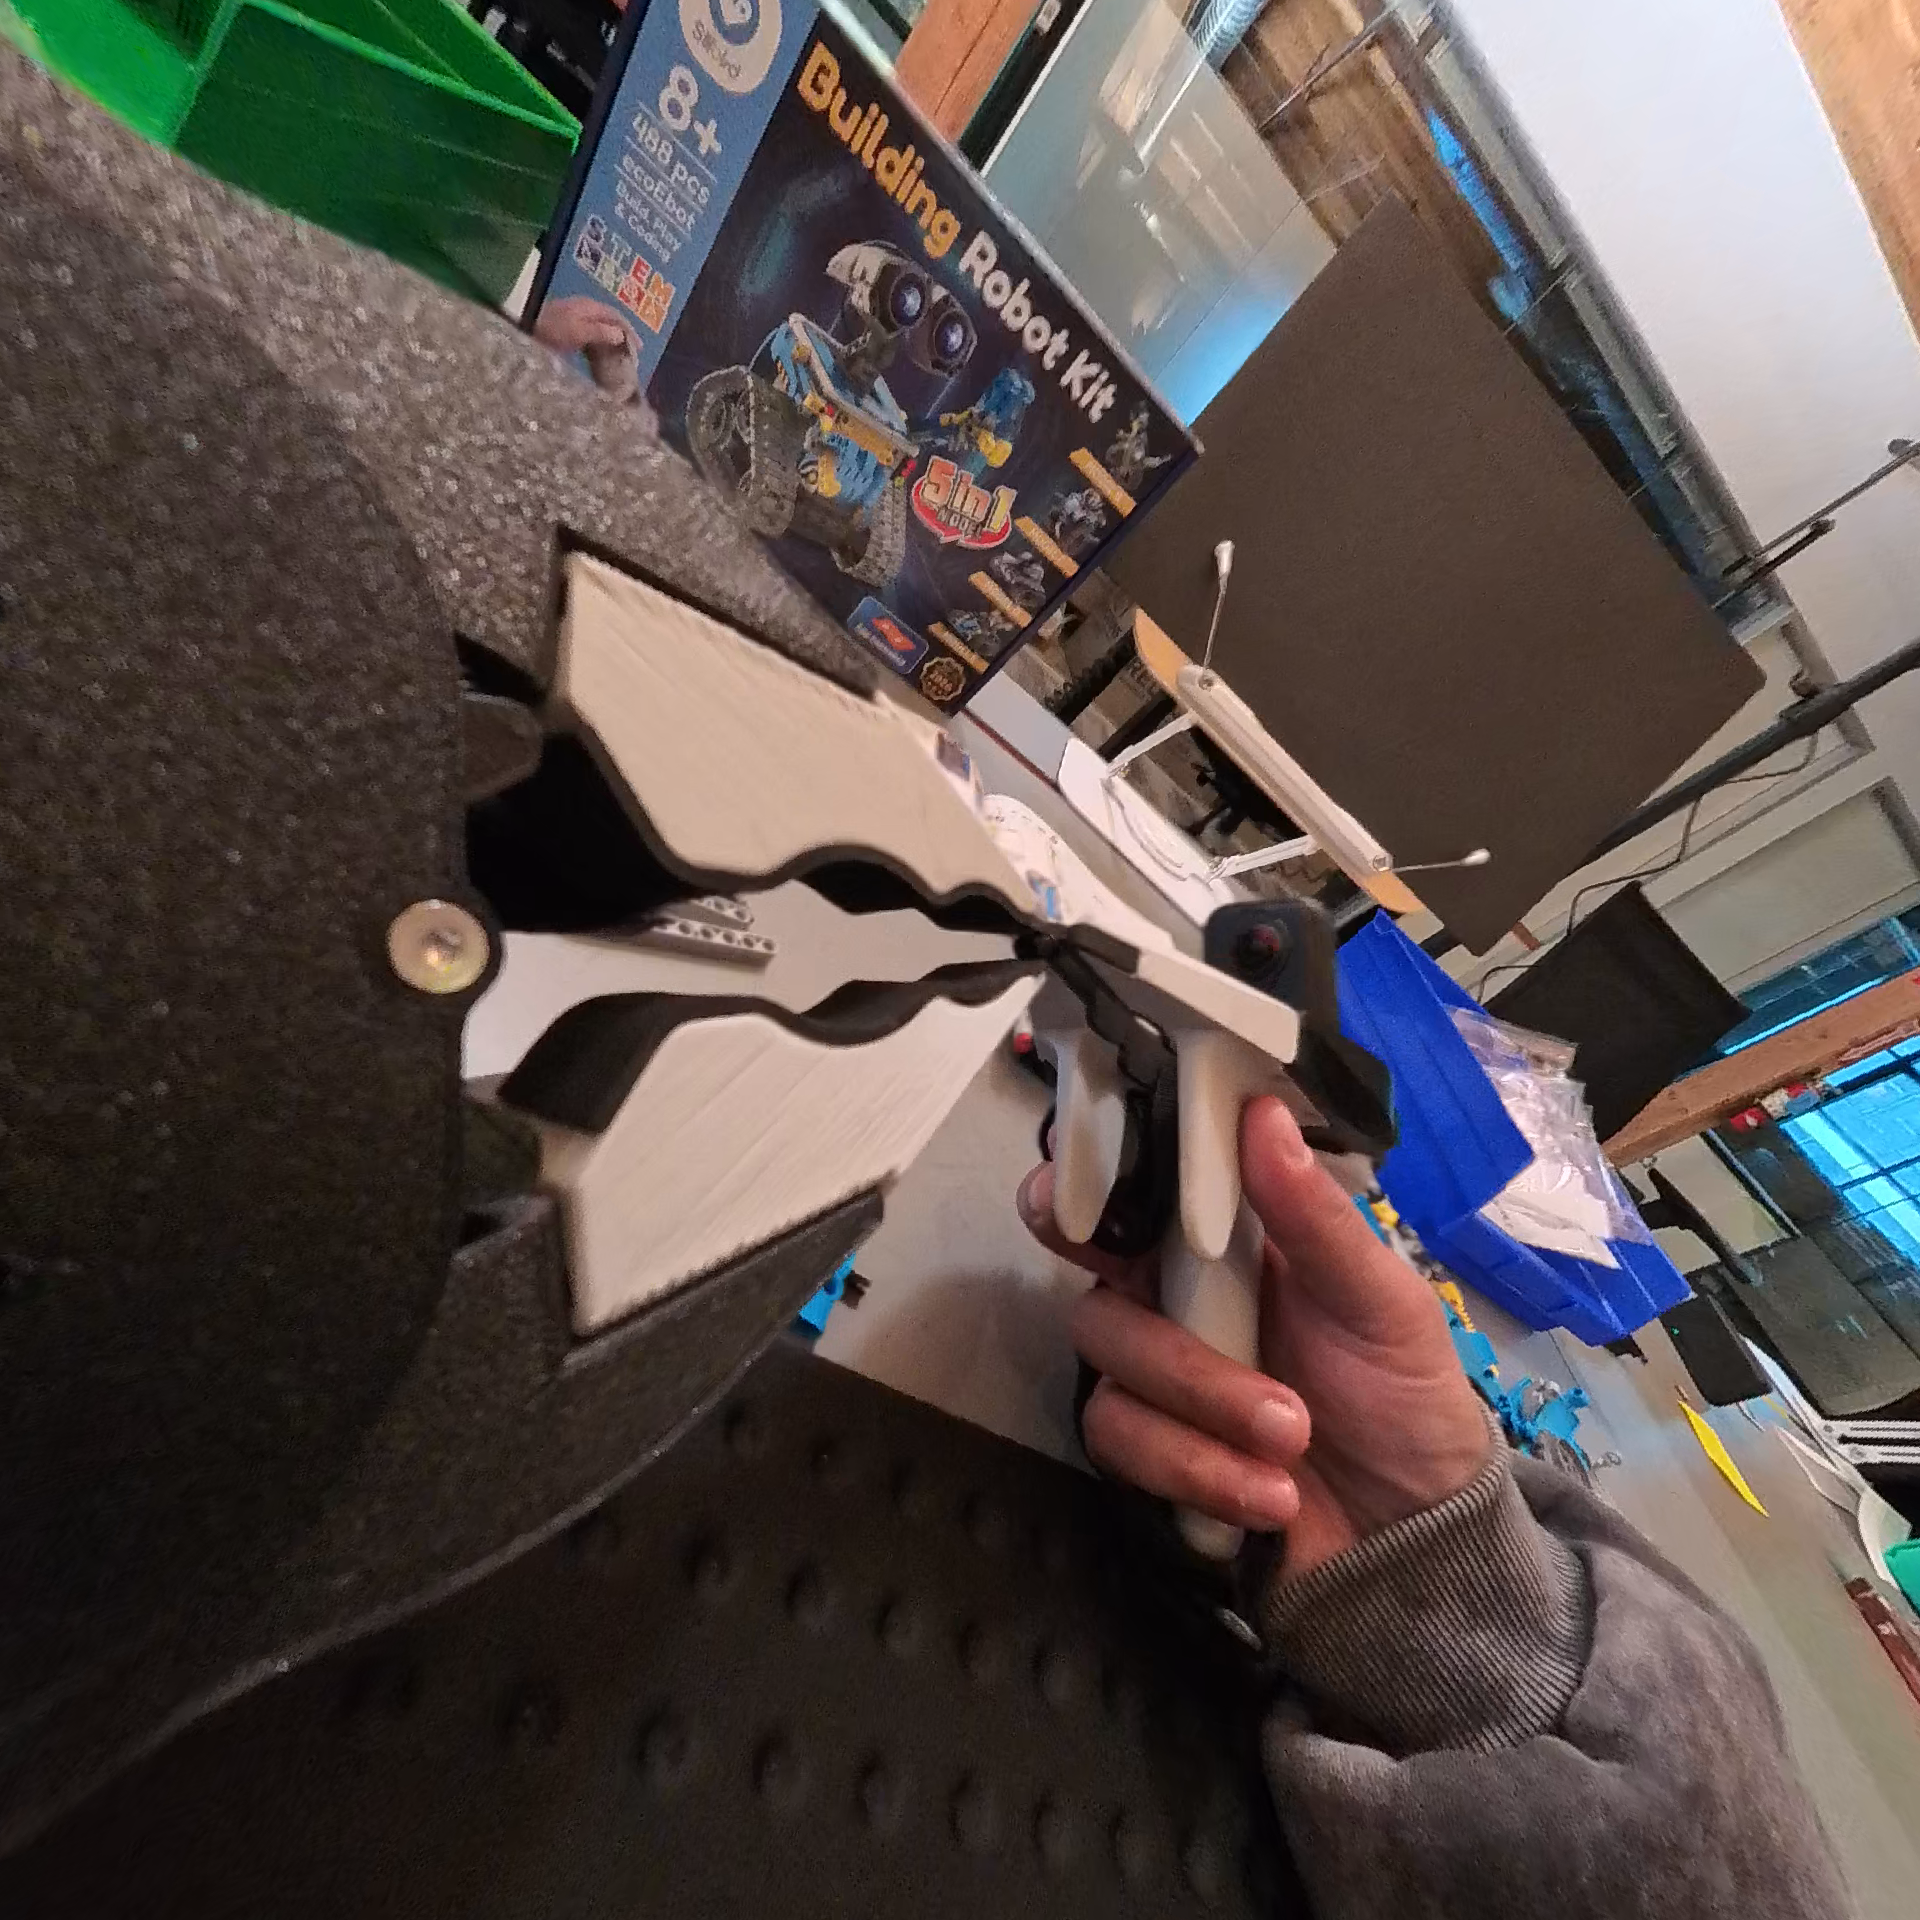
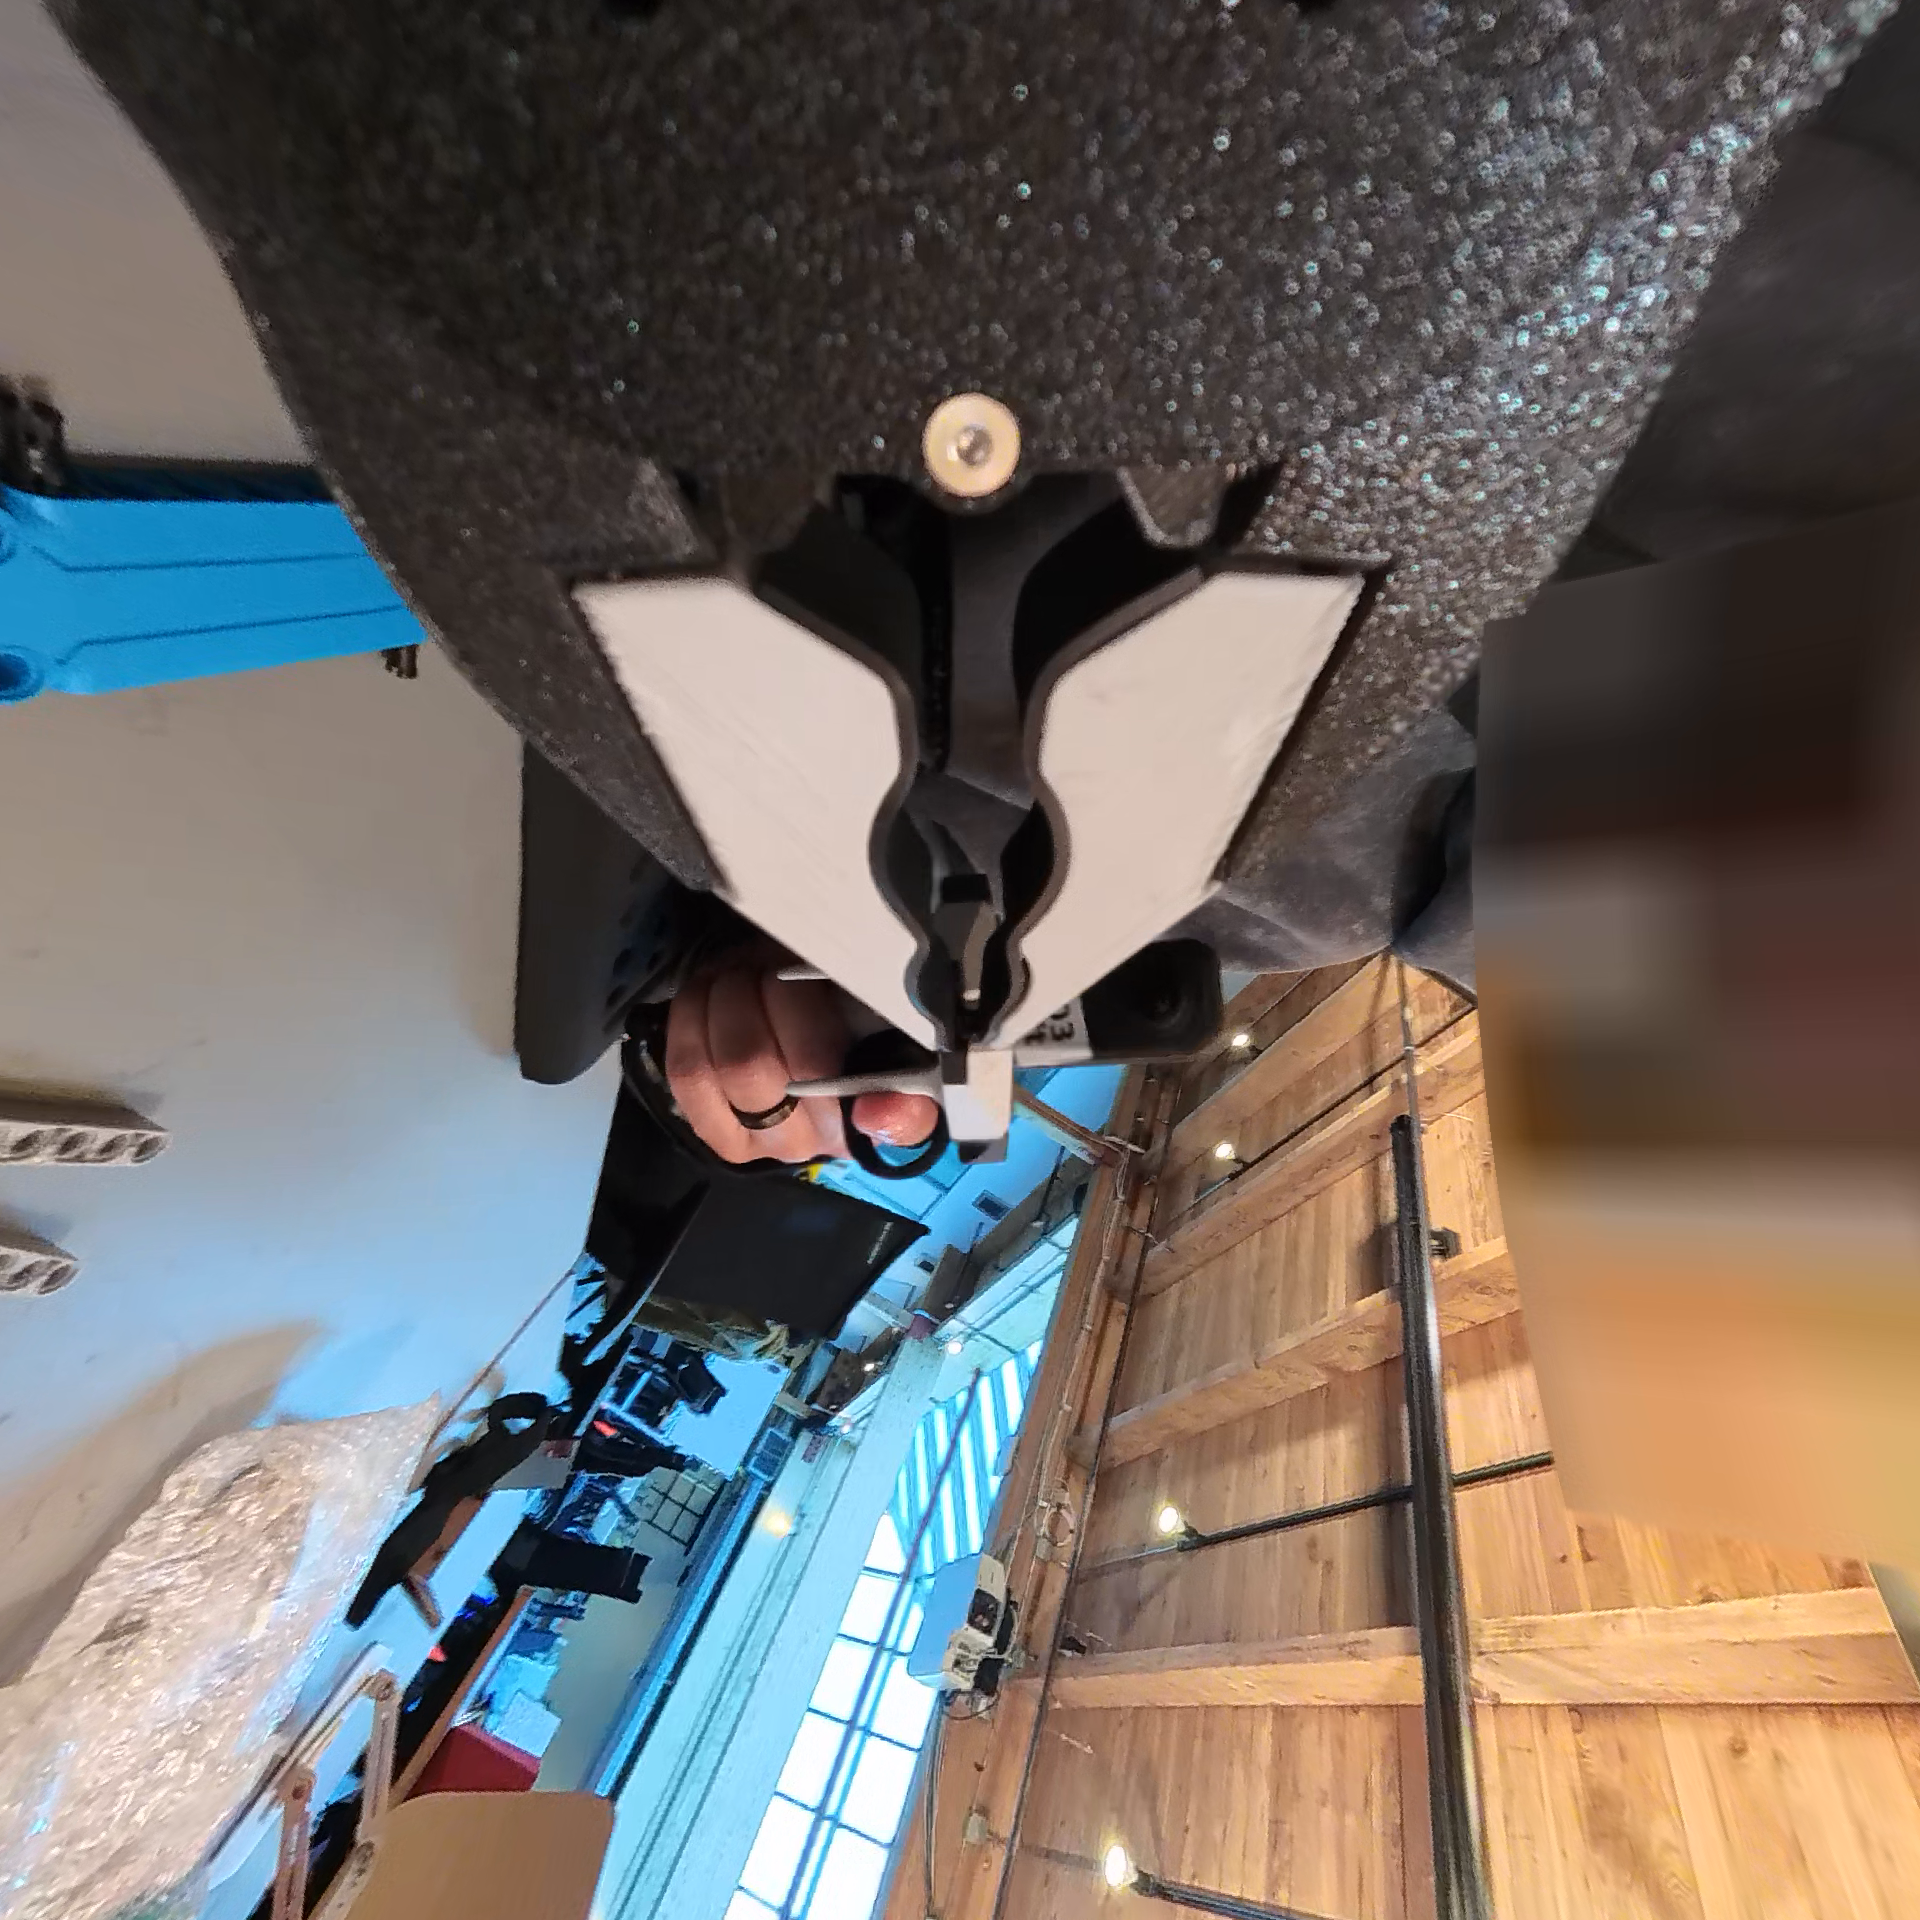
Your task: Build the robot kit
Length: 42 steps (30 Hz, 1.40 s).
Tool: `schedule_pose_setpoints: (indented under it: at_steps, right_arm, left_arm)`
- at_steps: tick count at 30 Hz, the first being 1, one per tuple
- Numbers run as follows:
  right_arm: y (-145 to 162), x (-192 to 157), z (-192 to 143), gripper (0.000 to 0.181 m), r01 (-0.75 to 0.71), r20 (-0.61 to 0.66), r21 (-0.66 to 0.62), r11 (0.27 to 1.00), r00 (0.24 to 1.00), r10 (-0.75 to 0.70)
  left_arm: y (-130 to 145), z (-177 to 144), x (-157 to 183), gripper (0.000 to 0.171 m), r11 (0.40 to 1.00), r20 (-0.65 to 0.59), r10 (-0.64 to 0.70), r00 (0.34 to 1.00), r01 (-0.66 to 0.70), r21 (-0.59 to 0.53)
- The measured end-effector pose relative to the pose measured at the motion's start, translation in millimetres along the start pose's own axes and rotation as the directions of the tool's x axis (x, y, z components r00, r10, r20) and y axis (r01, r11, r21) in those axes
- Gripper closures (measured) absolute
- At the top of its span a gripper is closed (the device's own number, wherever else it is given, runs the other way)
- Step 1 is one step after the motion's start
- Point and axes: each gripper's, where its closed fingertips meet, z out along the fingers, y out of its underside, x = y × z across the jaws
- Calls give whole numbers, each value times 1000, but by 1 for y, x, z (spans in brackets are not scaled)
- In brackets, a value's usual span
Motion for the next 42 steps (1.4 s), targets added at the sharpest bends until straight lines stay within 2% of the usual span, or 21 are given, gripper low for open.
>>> schedule_pose_setpoints:
  at_steps: [1,3,5,6,8,9,11,13,15,21,24,28,30,31,32,34,36,38,40,41,42]
  right_arm:
    - [-2,3,-1,178,16,-32,5,1000,999,-16]
    - [-15,2,-11,172,85,-96,58,995,992,-79]
    - [-27,5,-31,162,189,-244,73,979,955,-166]
    - [-28,15,-43,162,250,-372,23,968,901,-224]
    - [-23,44,-73,155,328,-623,-175,928,693,-362]
    - [-17,53,-85,156,343,-674,-285,895,592,-442]
    - [-10,61,-93,153,358,-684,-393,847,502,-529]
    - [-4,73,-91,146,330,-673,-411,850,519,-527]
    - [1,86,-87,136,288,-665,-430,856,540,-516]
    - [13,107,-82,137,255,-630,-580,774,461,-624]
    - [18,102,-75,140,215,-616,-534,818,563,-550]
    - [12,78,-60,136,272,-564,-433,859,662,-494]
    - [7,53,-47,144,328,-487,-362,872,732,-478]
    - [9,37,-38,156,345,-422,-340,875,775,-470]
    - [12,26,-32,155,347,-389,-330,878,797,-462]
    - [28,28,-28,146,346,-415,-420,839,749,-517]
    - [55,31,-21,141,365,-379,-553,749,691,-616]
    - [62,41,-19,137,422,-378,-638,644,556,-740]
    - [56,50,-21,158,475,-383,-688,549,405,-830]
    - [55,54,-23,175,473,-380,-707,526,373,-846]
    - [56,54,-22,175,470,-372,-711,523,379,-847]
  left_arm:
    - [3,1,-1,168,1000,-11,-22,1000,22,-16]
    - [11,2,-5,168,996,-28,-74,997,72,-48]
    - [34,9,-1,168,974,-111,-173,979,153,-168]
    - [48,12,7,168,946,-171,-247,954,199,-254]
    - [66,18,14,168,897,-220,-344,913,249,-366]
    - [69,20,19,168,875,-258,-385,886,262,-408]
    - [69,30,18,168,866,-280,-406,870,268,-423]
    - [77,40,13,168,849,-291,-411,864,247,-468]
    - [82,52,1,168,865,-276,-370,887,221,-451]
    - [89,67,-15,168,860,-193,-415,889,314,-403]
    - [86,56,-37,168,861,-35,-382,923,342,-377]
    - [71,27,-56,168,862,158,-389,907,419,-283]
    - [72,18,-62,168,877,207,-348,914,396,-272]
    - [73,15,-64,168,877,220,-340,914,393,-276]
    - [71,12,-65,168,876,228,-344,911,399,-272]
    - [65,8,-66,168,878,230,-351,908,404,-255]
    - [63,4,-64,168,884,228,-330,916,385,-266]
    - [59,0,-63,168,892,230,-308,923,364,-267]
    - [55,-3,-62,168,895,234,-305,923,362,-261]
    - [53,-5,-63,168,897,236,-306,922,363,-253]
    - [51,-6,-62,168,897,232,-309,922,364,-251]
